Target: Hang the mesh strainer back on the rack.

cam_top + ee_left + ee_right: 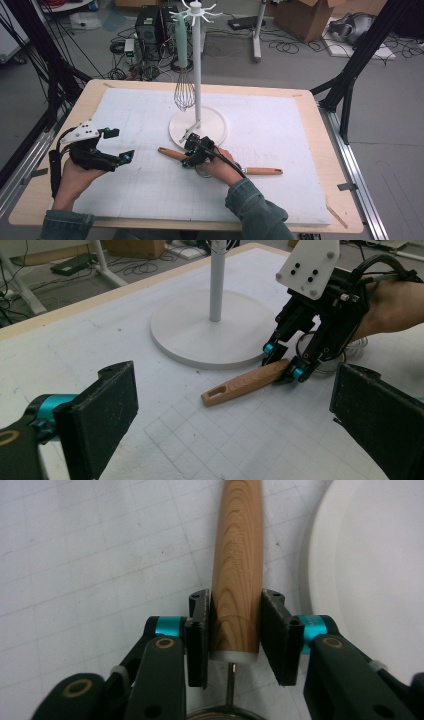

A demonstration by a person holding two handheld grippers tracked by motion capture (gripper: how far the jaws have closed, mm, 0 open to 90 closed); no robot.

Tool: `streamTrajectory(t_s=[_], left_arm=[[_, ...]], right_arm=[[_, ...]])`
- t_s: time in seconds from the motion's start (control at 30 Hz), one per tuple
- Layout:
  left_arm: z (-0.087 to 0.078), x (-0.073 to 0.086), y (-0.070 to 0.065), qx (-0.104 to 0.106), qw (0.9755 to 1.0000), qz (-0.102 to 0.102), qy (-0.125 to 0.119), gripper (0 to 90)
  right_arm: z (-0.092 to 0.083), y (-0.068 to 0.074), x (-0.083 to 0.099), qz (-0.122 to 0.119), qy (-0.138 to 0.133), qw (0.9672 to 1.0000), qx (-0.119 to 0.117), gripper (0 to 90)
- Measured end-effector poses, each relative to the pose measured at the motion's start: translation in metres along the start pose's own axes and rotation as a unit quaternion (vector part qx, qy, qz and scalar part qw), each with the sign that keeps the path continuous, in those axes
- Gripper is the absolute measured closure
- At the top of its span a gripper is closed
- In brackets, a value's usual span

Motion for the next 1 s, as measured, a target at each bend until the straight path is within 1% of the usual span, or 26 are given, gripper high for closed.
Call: streamTrajectory(t_s=[0.17, 0.23, 0.27, 0.3, 0.4, 0.5, 0.6, 0.7, 0.77, 0.9, 1.0], left_arm=[[-0.001, -0.001, 0.0, -0.001, 1.0, 0.002, -0.002, 6.3], [-0.001, -0.001, 0.0, -0.001, 1.0, 0.002, -0.002, 6.3], [-0.001, -0.001, 0.0, -0.001, 1.0, 0.002, -0.001, 6.3], [-0.001, -0.001, 0.0, -0.002, 1.0, 0.002, -0.001, 6.3], [0.0, -0.001, 0.0, -0.002, 1.0, 0.001, -0.001, 6.3], [-0.001, -0.001, 0.0, -0.002, 1.0, 0.001, -0.001, 6.3], [-0.001, -0.001, 0.0, -0.001, 1.0, 0.0, -0.002, 7.4], [0.0, -0.001, -0.001, 0.001, 1.0, 0.0, -0.001, 8.9], [0.001, -0.001, -0.002, 0.003, 1.0, 0.0, -0.001, 10.6], [0.002, -0.001, -0.003, 0.006, 1.0, 0.0, 0.0, 14.3], [0.004, 0.0, -0.005, 0.011, 0.9999, -0.005, -0.001, 16.1]], right_arm=[[0.0, 0.0, 0.0, 0.003, 0.0, 1.0, 0.0, 67.8], [-0.001, 0.001, 0.0, 0.009, 0.003, 1.0, 0.0, 67.9], [-0.001, 0.001, 0.0, 0.006, 0.0, 1.0, -0.002, 67.9], [-0.001, 0.001, 0.0, 0.011, 0.0, 0.9999, -0.004, 68.0], [-0.003, 0.002, -0.002, 0.014, -0.006, 0.9999, -0.004, 68.0], [-0.006, 0.004, -0.005, 0.021, -0.017, 0.9996, -0.009, 68.1], [-0.01, 0.004, -0.007, 0.018, -0.027, 0.9994, -0.011, 68.1], [-0.015, 0.006, -0.012, 0.022, -0.042, 0.9988, -0.012, 68.1], [-0.018, 0.008, -0.015, 0.024, -0.055, 0.9981, -0.016, 68.1], [-0.027, 0.012, -0.02, 0.02, -0.076, 0.9968, -0.016, 68.1], [-0.034, 0.013, -0.024, 0.022, -0.096, 0.995, -0.017, 68.1]])
Point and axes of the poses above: each handheld gripper's, and its own axes: z roughly forward along the jaws, x roughly out of its underside, y roughly to its left, the point moved 8 cm from there along z, roughly forward along the jaws, and after that the axes turned 11 degrees about -y, right-handed, at the moved point
